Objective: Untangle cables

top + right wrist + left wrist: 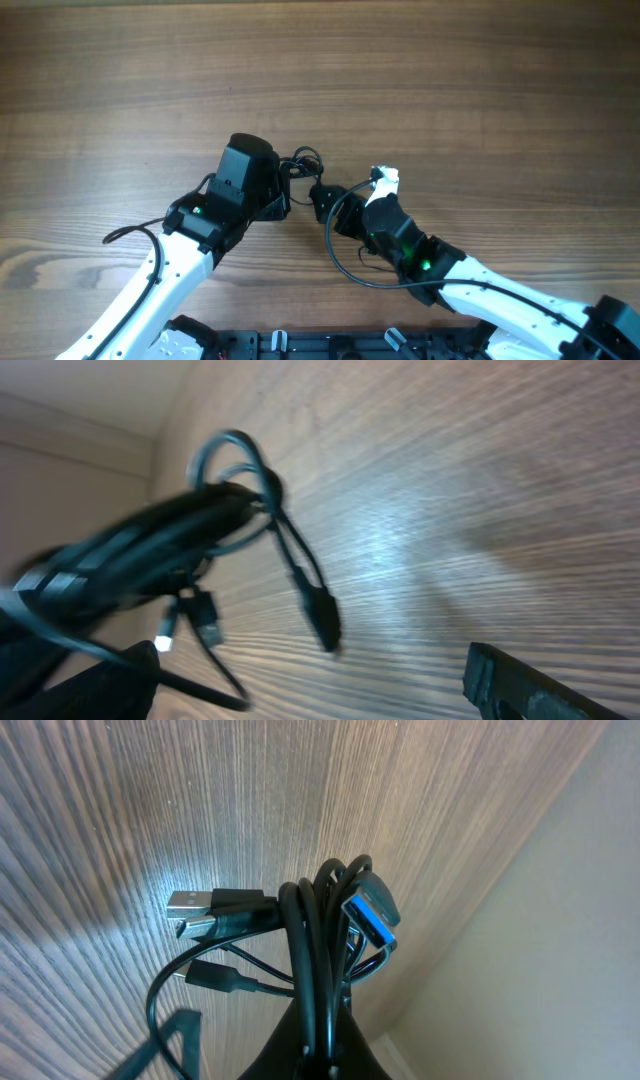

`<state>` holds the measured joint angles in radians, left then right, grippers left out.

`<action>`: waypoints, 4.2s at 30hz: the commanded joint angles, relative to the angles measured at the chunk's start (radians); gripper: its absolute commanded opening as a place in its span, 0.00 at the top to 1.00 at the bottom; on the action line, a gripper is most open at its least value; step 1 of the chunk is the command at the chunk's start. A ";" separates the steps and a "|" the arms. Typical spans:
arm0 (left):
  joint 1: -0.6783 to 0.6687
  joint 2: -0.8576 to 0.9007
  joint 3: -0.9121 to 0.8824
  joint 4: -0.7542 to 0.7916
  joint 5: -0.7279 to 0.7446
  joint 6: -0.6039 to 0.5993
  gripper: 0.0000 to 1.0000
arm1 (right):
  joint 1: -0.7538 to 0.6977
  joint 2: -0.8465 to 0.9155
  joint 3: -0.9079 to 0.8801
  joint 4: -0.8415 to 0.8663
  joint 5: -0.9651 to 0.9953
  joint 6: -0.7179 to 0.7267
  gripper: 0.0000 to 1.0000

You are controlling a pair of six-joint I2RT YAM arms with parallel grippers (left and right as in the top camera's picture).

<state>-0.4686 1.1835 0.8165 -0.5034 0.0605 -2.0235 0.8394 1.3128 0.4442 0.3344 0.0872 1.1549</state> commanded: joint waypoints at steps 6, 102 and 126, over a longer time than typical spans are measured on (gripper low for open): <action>-0.039 -0.011 0.012 0.013 0.016 -0.049 0.96 | 0.002 0.038 0.016 -0.143 0.245 0.174 0.00; 0.074 -0.004 0.012 0.184 0.320 0.655 0.96 | -0.768 -0.320 0.016 -0.593 -0.561 -0.549 0.01; -0.027 0.096 0.012 0.350 0.395 0.964 0.89 | -0.734 -0.320 0.014 -0.510 -0.930 -0.682 0.00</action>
<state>-0.4957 1.2785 0.8165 -0.1558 0.3561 -1.6314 0.1020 0.9894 0.4496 -0.1974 -0.8299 0.4557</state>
